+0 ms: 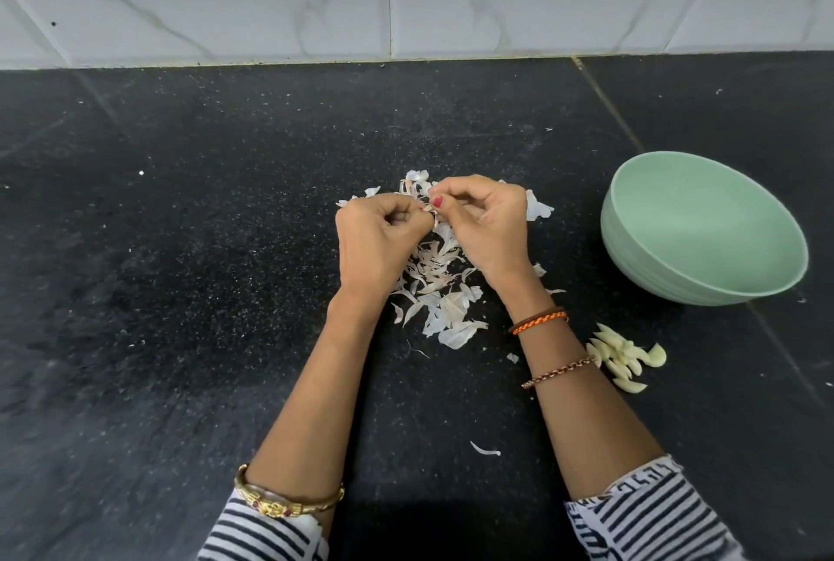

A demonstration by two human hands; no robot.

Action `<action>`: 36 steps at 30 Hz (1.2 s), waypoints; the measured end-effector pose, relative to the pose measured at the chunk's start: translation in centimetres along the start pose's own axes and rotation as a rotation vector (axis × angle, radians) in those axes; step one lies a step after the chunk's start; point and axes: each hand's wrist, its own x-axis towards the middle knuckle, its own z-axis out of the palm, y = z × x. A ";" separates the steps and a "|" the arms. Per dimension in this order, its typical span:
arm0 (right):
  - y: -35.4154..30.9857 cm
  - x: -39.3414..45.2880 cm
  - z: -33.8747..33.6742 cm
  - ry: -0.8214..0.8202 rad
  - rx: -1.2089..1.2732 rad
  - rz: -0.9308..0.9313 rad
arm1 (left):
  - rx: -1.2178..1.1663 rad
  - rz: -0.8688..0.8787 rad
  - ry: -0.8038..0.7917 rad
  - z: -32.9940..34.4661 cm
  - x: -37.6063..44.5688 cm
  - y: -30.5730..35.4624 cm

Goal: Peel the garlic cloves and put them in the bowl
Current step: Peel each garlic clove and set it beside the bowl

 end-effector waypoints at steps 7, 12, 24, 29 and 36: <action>-0.3 0.2 -0.5 -0.070 0.007 0.100 | -0.020 0.017 -0.017 0.1 -0.1 -0.1; -1.0 0.3 -1.1 -0.160 0.067 0.238 | 0.205 0.288 -0.009 -0.3 0.2 -0.8; -0.7 0.4 -1.0 -0.065 0.090 0.231 | -0.091 0.024 -0.117 -0.8 0.3 -0.5; -0.5 0.4 -0.5 -0.057 0.054 0.250 | 0.092 0.158 -0.116 -0.7 0.3 -0.3; -0.2 0.2 -0.2 -0.054 -0.052 0.132 | 0.206 0.271 -0.094 -0.1 0.4 -0.7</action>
